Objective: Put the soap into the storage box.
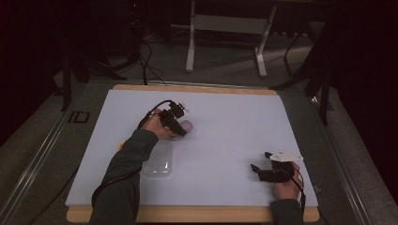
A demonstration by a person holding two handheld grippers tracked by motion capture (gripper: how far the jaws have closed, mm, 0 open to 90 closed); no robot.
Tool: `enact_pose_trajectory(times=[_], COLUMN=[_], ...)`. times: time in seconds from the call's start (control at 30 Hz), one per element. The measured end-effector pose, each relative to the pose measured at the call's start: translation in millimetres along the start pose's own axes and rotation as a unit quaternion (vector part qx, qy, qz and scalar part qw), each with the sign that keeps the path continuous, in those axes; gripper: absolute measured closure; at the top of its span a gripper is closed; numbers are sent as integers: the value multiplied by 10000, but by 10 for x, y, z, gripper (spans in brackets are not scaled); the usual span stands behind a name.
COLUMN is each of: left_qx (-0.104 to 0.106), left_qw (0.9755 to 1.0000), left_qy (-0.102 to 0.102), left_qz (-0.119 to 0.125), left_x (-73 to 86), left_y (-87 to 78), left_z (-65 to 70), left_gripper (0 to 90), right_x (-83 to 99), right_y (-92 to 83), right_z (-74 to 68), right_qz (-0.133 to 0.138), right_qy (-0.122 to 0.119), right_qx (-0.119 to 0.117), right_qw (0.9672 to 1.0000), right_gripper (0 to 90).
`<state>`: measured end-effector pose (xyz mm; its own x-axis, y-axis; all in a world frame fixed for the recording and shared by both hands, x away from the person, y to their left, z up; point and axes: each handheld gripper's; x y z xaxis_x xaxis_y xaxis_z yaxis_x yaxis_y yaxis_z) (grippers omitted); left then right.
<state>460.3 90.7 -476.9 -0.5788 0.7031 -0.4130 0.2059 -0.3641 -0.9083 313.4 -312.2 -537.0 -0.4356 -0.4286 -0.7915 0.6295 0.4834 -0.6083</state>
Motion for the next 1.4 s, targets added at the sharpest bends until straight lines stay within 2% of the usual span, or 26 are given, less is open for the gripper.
enact_pose_trajectory(times=[0.27,0.47,0.57,0.8,0.9,1.17,1.4], left_qx=[-81,-145,-169,-121,-114,-50,-94], left_qw=[9999,9995,9995,9992,9987,9979,9975], left_qy=[-78,-142,-123,-180,-276,-296,-299], left_qz=[80,242,255,346,417,571,626], left_x=[49,92,109,146,178,265,351], left_y=[-68,-136,-179,-291,-350,-417,-463], left_z=[27,33,40,53,70,108,158], left_gripper=[494,494,494,494,494,494,493], right_x=[1,1,1,1,1,1,0], right_y=[0,0,-1,0,-1,0,0], right_z=[-1,0,0,-1,-1,-1,-3], right_qz=[10,11,13,9,12,9,7], right_qy=[-4,0,1,0,-4,2,-2], right_qx=[7,5,5,8,10,8,14], right_qw=[10000,10000,10000,10000,10000,10000,10000], right_gripper=[198,198,198,198,198,197,198])
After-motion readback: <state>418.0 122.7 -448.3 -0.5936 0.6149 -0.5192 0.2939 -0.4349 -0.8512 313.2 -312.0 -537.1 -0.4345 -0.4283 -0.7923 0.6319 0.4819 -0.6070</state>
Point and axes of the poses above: each handheld gripper's, and its own axes: y roughly forward along the jaws, x roughly out of its underside, z roughly to its right
